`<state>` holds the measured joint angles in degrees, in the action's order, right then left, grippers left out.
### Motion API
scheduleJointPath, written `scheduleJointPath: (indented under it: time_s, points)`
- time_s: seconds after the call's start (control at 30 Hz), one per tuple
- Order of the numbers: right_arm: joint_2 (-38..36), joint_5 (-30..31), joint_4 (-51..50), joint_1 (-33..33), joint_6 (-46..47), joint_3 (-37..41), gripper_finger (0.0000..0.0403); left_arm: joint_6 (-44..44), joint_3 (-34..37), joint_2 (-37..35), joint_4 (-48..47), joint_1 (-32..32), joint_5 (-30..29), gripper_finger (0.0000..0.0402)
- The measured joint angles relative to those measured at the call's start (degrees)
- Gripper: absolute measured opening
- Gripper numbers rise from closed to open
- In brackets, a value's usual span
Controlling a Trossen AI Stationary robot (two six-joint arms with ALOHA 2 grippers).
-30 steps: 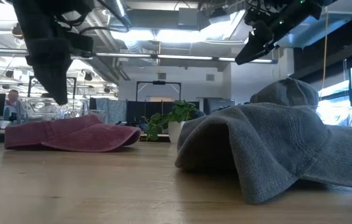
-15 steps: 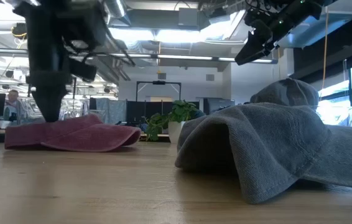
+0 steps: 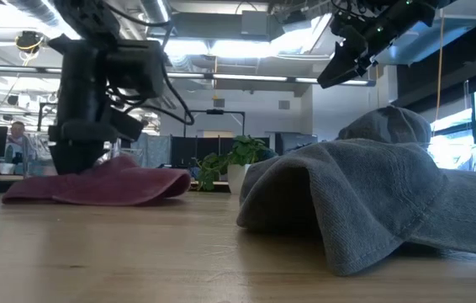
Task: Pick & Place hat
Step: Put the red cap into the left transparent bin
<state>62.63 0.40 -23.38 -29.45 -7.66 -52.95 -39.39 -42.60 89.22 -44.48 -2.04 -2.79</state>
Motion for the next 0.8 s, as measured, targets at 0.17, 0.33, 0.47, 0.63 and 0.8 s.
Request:
scheduleJointPath:
  time_s: [0.17,0.33,0.47,0.63,0.8]
  points:
    - [0.0,0.1,0.0,0.0,-0.1,0.0,0.022,2.6,-0.1,0.7,0.5,0.0,0.6,0.0197]
    - [0.0,0.1,0.0,0.0,-0.3,0.0,0.022,6.5,0.0,0.8,1.4,0.1,0.8,0.0142]
    - [0.0,0.1,0.0,0.0,-0.3,0.0,0.022,10.2,0.0,0.8,1.9,0.1,0.8,0.0099]
    - [0.0,-1.8,0.0,0.0,2.0,0.0,0.022,14.9,-0.3,0.9,2.3,0.1,0.3,0.0051]
    - [0.0,-7.2,-0.1,0.0,5.2,0.0,0.022,19.4,-3.2,1.3,1.5,1.1,-2.3,0.001]
